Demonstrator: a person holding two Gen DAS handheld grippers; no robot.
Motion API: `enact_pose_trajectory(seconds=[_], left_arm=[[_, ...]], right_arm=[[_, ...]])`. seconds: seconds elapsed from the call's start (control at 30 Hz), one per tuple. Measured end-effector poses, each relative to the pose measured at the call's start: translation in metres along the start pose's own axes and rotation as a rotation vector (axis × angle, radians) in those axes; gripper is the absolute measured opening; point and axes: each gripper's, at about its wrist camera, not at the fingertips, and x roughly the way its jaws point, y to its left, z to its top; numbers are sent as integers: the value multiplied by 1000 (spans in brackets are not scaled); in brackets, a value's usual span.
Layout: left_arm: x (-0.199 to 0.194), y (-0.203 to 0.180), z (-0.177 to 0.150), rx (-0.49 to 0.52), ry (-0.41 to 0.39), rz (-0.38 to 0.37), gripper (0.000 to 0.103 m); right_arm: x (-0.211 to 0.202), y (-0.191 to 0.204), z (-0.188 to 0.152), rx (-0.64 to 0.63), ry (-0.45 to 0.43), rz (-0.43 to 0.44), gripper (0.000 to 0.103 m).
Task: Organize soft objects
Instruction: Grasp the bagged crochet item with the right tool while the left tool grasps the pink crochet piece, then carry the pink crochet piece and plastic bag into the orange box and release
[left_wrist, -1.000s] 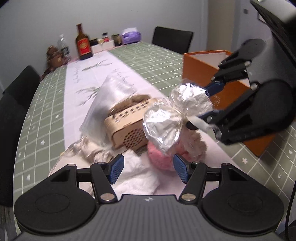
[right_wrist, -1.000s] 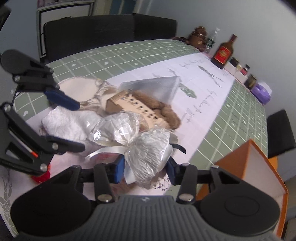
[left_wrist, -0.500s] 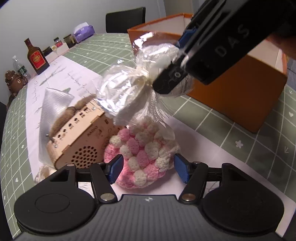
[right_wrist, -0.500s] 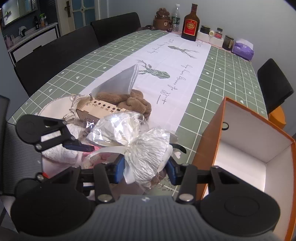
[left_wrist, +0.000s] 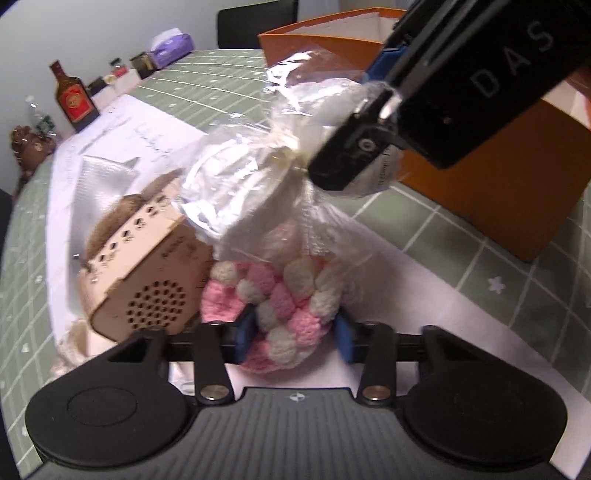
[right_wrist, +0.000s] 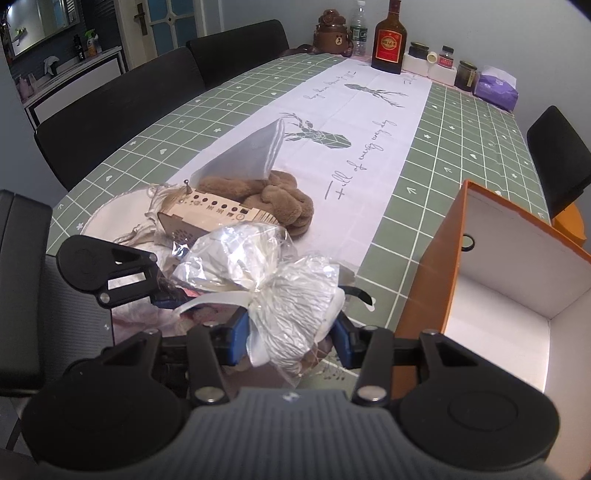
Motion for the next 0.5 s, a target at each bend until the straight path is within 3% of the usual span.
enact_pose_trajectory(seconds=[0.2,0.5], left_arm=[[-15,1,-3,-43,-50,26,29],[-77,9,-11,-208,-102,36,28]], right_arm=[[-5,4,0,-9,-13,-7,47],[-51,16,7,-19,-102,2,47]])
